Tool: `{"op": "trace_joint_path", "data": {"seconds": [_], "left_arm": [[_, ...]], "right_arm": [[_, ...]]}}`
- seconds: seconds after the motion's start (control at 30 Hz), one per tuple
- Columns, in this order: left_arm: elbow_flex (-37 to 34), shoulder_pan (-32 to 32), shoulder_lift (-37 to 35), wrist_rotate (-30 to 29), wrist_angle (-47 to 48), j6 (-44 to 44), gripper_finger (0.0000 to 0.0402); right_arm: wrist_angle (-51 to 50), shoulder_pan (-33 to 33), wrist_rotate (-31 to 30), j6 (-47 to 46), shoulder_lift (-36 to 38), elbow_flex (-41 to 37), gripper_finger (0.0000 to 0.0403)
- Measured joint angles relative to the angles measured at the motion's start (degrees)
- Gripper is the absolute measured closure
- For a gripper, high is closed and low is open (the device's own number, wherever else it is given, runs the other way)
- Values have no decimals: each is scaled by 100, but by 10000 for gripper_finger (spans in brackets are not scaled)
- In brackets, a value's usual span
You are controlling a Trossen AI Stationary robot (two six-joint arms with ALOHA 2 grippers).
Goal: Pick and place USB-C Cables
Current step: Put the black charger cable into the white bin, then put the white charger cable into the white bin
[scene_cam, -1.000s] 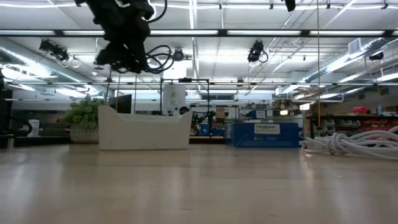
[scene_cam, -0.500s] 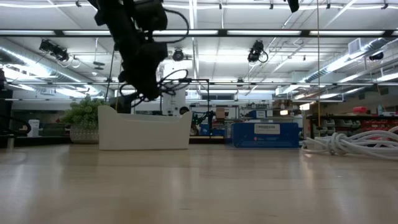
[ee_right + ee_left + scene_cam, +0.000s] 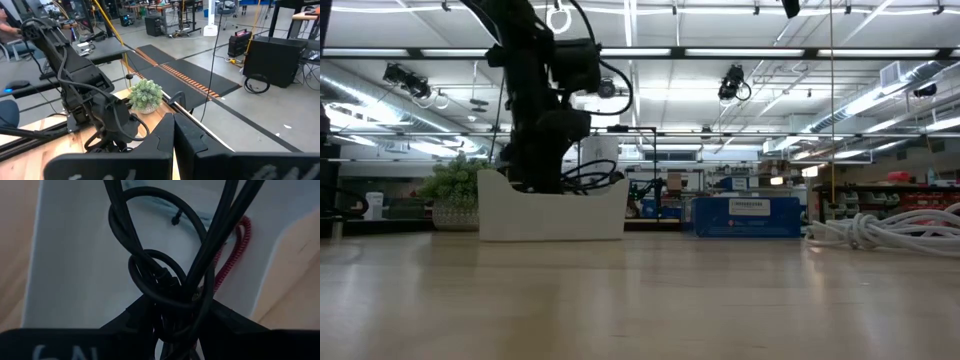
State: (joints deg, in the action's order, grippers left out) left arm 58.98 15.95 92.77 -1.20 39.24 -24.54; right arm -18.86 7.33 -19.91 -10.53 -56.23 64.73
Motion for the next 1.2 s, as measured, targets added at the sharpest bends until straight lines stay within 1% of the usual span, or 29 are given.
{"op": "trace_joint_path", "data": {"seconds": [0.13,0.37,0.47,0.6,0.7,0.8,0.9,1.0,1.13,1.2], "left_arm": [[0,73,154,237,77,-182,276],[-2,76,421,276,220,-170,269],[-2,76,470,274,214,-137,245],[-2,94,451,283,236,-127,198],[-2,113,340,297,268,-125,169],[-2,115,123,335,275,-115,152],[-2,113,-121,339,268,-115,147],[-2,99,-382,347,96,24,151],[-2,-16,-643,340,-492,339,165],[0,-76,-728,347,-800,366,171]], "right_arm": [[-189,0,0,0,14,0,395],[-242,-2,1,-43,37,0,395],[-241,-2,1,-42,42,0,395],[-239,-2,1,-43,42,0,395],[-237,-2,1,-44,42,0,395],[-232,-1,1,-45,42,0,395],[-218,-2,1,-99,42,0,395],[-220,-2,3,-174,42,0,395],[-235,-4,6,-150,39,0,394],[-376,-4,9,-286,39,0,394]]}}
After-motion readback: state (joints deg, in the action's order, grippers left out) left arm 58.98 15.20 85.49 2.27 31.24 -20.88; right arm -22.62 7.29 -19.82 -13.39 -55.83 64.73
